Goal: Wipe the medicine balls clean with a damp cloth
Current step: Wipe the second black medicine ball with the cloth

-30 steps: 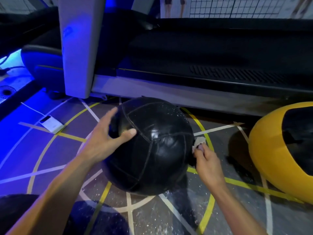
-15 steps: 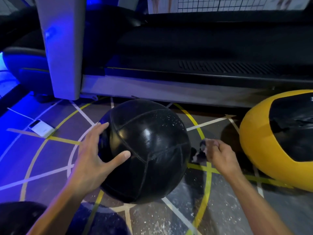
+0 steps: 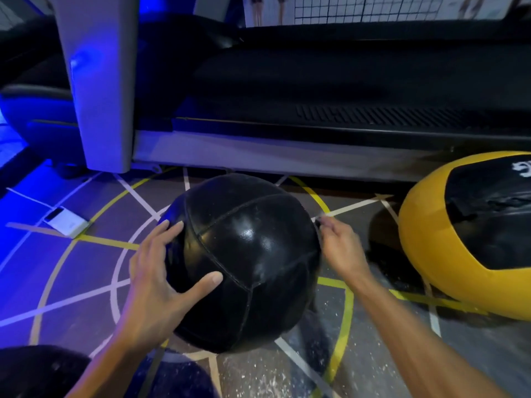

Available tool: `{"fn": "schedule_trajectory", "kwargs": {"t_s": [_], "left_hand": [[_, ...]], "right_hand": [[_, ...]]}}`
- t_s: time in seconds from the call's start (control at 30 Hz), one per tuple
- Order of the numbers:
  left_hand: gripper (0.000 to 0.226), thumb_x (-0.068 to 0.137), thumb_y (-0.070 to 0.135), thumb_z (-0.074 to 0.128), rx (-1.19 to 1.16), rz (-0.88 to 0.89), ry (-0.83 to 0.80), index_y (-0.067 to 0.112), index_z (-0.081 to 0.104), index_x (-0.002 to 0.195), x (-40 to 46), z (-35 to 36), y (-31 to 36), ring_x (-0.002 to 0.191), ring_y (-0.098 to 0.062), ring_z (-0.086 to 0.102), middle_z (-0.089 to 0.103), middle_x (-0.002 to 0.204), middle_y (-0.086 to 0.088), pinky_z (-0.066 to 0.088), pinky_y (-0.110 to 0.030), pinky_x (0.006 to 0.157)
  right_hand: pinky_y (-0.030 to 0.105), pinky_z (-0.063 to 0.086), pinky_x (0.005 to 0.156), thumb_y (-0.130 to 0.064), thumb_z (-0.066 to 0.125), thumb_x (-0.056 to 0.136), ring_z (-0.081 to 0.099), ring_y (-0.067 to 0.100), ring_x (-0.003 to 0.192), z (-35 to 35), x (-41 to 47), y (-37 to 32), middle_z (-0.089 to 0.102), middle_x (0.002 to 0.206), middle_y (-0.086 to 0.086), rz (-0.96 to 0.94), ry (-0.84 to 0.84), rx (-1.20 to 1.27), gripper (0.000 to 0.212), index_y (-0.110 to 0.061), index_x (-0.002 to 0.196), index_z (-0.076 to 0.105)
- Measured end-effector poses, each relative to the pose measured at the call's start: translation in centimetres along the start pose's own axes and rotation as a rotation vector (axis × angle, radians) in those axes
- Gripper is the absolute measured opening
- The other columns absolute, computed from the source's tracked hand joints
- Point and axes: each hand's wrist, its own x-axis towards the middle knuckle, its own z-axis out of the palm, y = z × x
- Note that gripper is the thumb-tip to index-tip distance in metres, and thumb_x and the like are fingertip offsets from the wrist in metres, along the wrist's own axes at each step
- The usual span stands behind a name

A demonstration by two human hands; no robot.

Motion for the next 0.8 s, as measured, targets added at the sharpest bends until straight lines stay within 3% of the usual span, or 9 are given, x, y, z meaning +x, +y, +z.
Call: {"fn": "schedule_trajectory", "kwargs": {"t_s": [0.07, 0.23, 0.3, 0.4, 0.47, 0.57, 0.6, 0.73, 0.8], "left_hand": [[0.104, 0.058, 0.078, 0.071, 0.000, 0.019, 0.006, 0.038, 0.041, 0.148, -0.3, 0.3, 0.0, 0.146, -0.014, 0.029, 0.033, 0.158, 0.015, 0.021, -0.032, 0.115], [0.102, 0.058, 0.078, 0.071, 0.034, 0.047, -0.002, 0.037, 0.042, 0.147, -0.6, 0.2, -0.5, 0.146, -0.017, 0.032, 0.035, 0.158, 0.010, 0.016, -0.018, 0.114], [0.100, 0.058, 0.078, 0.072, 0.032, 0.056, -0.001, 0.040, 0.042, 0.145, -0.8, 0.4, 0.1, 0.146, -0.018, 0.032, 0.036, 0.157, 0.009, 0.013, -0.011, 0.112], [0.098, 0.056, 0.078, 0.072, 0.038, 0.052, 0.018, 0.047, 0.040, 0.143, -1.3, 1.1, 0.5, 0.144, -0.016, 0.030, 0.033, 0.158, 0.015, 0.016, -0.017, 0.112], [0.096, 0.056, 0.078, 0.073, 0.027, 0.069, 0.035, 0.050, 0.039, 0.142, -1.6, 1.5, 0.8, 0.142, -0.016, 0.031, 0.031, 0.158, 0.018, 0.021, -0.029, 0.112], [0.094, 0.057, 0.078, 0.073, 0.088, 0.095, 0.056, 0.048, 0.040, 0.140, -2.0, 2.2, 0.8, 0.142, -0.019, 0.033, 0.032, 0.158, 0.017, 0.028, -0.042, 0.111], [0.095, 0.057, 0.078, 0.073, 0.074, 0.105, 0.060, 0.049, 0.040, 0.141, -2.2, 2.3, 0.9, 0.141, -0.017, 0.032, 0.031, 0.158, 0.018, 0.027, -0.042, 0.112], [0.097, 0.056, 0.079, 0.074, 0.081, 0.098, 0.054, 0.053, 0.038, 0.143, -2.8, 2.6, 1.4, 0.140, -0.013, 0.027, 0.027, 0.158, 0.023, 0.024, -0.041, 0.112], [0.098, 0.055, 0.079, 0.074, 0.061, 0.111, 0.072, 0.051, 0.039, 0.143, -3.5, 2.6, 1.2, 0.140, -0.017, 0.029, 0.029, 0.158, 0.021, 0.025, -0.042, 0.113]], "right_hand": [[0.024, 0.032, 0.116, -0.020, 0.042, 0.107, 0.047, 0.014, 0.142, 0.4, -2.2, -1.4, 0.057, 0.148, -0.006, 0.060, 0.035, 0.158, 0.040, -0.020, 0.145, 0.057], [0.033, 0.026, 0.125, -0.023, 0.038, 0.109, 0.036, 0.011, 0.149, 1.9, -7.3, -5.9, 0.045, 0.158, 0.002, -0.732, -0.226, 0.006, 0.046, -0.009, 0.152, 0.045], [0.034, 0.034, 0.120, -0.026, 0.046, 0.107, 0.046, 0.011, 0.141, 1.2, -4.5, -4.4, 0.053, 0.149, 0.000, -0.531, -0.195, 0.190, 0.044, -0.007, 0.147, 0.051], [0.027, 0.037, 0.114, -0.021, 0.042, 0.108, 0.049, 0.007, 0.140, 0.2, -2.9, -4.7, 0.055, 0.147, -0.015, -0.183, 0.079, 0.081, 0.041, -0.031, 0.146, 0.054], [0.018, 0.031, 0.115, -0.018, 0.041, 0.108, 0.041, -0.003, 0.141, 1.2, -5.0, -7.4, 0.049, 0.150, -0.018, -0.438, -0.041, 0.060, 0.042, -0.022, 0.147, 0.054], [0.029, 0.025, 0.123, -0.017, 0.042, 0.104, 0.037, 0.010, 0.148, 2.5, -6.9, -9.0, 0.046, 0.158, 0.000, -1.015, -0.281, -0.312, 0.046, -0.013, 0.149, 0.051], [0.030, 0.025, 0.124, -0.012, 0.044, 0.103, 0.038, 0.010, 0.148, 2.0, -5.5, -8.5, 0.048, 0.156, 0.001, -1.038, -0.252, -0.315, 0.045, -0.014, 0.147, 0.053], [0.025, 0.034, 0.116, -0.013, 0.041, 0.104, 0.052, 0.010, 0.136, -0.5, -0.4, -7.9, 0.061, 0.143, -0.002, -0.433, -0.004, -0.048, 0.043, -0.024, 0.142, 0.057], [0.018, 0.028, 0.116, -0.013, 0.043, 0.101, 0.054, 0.021, 0.132, 0.3, -2.9, -8.9, 0.063, 0.138, 0.007, -0.487, -0.080, -0.066, 0.041, -0.013, 0.139, 0.060]]}}
